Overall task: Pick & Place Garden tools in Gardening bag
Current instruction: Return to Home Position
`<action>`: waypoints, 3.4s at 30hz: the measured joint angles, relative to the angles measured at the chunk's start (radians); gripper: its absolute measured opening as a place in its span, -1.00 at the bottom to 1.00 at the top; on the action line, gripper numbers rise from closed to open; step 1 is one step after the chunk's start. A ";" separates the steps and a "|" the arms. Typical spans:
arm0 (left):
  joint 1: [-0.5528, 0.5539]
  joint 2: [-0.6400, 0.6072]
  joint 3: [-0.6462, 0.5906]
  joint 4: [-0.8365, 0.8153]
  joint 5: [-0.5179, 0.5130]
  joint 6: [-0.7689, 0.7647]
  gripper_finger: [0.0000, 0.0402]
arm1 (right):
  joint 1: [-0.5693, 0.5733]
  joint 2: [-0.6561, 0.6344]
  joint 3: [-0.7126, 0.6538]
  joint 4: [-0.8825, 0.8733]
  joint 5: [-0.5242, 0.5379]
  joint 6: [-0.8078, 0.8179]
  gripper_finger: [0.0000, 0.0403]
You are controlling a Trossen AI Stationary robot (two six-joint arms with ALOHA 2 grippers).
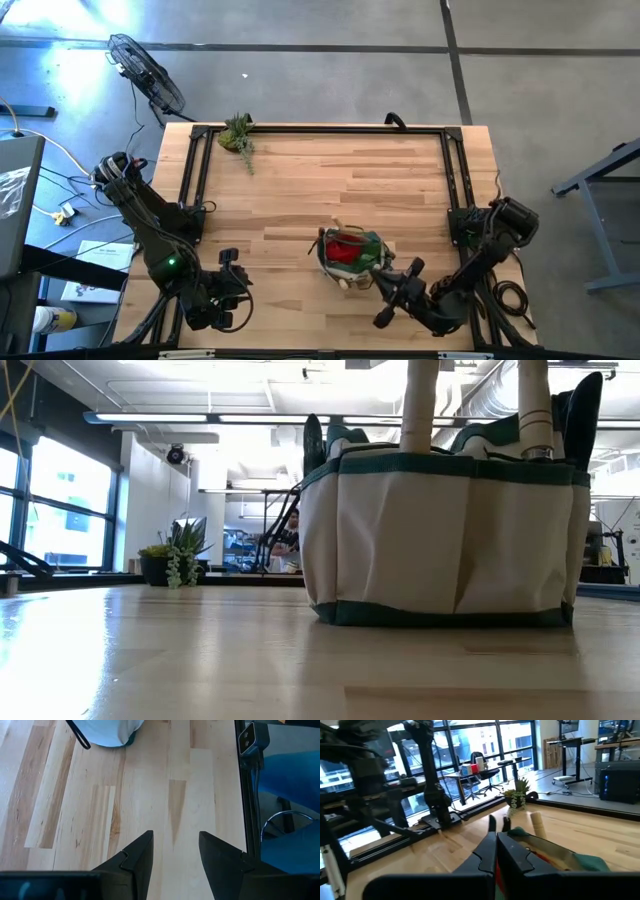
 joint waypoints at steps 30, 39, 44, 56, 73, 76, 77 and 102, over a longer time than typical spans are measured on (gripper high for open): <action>0.000 -0.005 0.026 -0.067 -0.065 0.232 -0.24 | 0.155 -0.333 0.021 0.175 -0.099 -0.620 -0.98; 0.066 -0.009 0.149 -0.526 -0.251 0.266 -0.24 | -0.013 -0.704 -0.267 -0.057 -0.753 -0.548 -0.99; 0.205 -0.060 0.232 -0.672 -0.179 0.255 -0.24 | -0.209 -0.935 -0.340 -0.441 -0.911 -0.219 -0.99; 0.658 -0.254 0.144 -0.447 -0.107 0.717 -0.24 | -0.438 -1.192 -0.343 -0.840 -1.118 -0.230 -0.99; 1.102 -0.304 -0.436 0.488 0.663 0.986 -0.24 | -0.624 -1.277 -0.504 -1.116 -1.269 0.097 -0.99; 1.074 -0.304 -0.515 0.566 0.677 0.971 -0.24 | -0.619 -1.267 -0.605 -0.979 -1.265 0.078 -0.99; 1.066 -0.306 -0.535 0.585 0.669 0.971 -0.24 | -0.619 -1.268 -0.638 -0.925 -1.268 0.077 -0.99; 1.006 -0.312 -0.655 0.799 0.789 0.934 -0.24 | -0.672 -1.340 -0.877 -0.866 -1.252 0.217 -0.99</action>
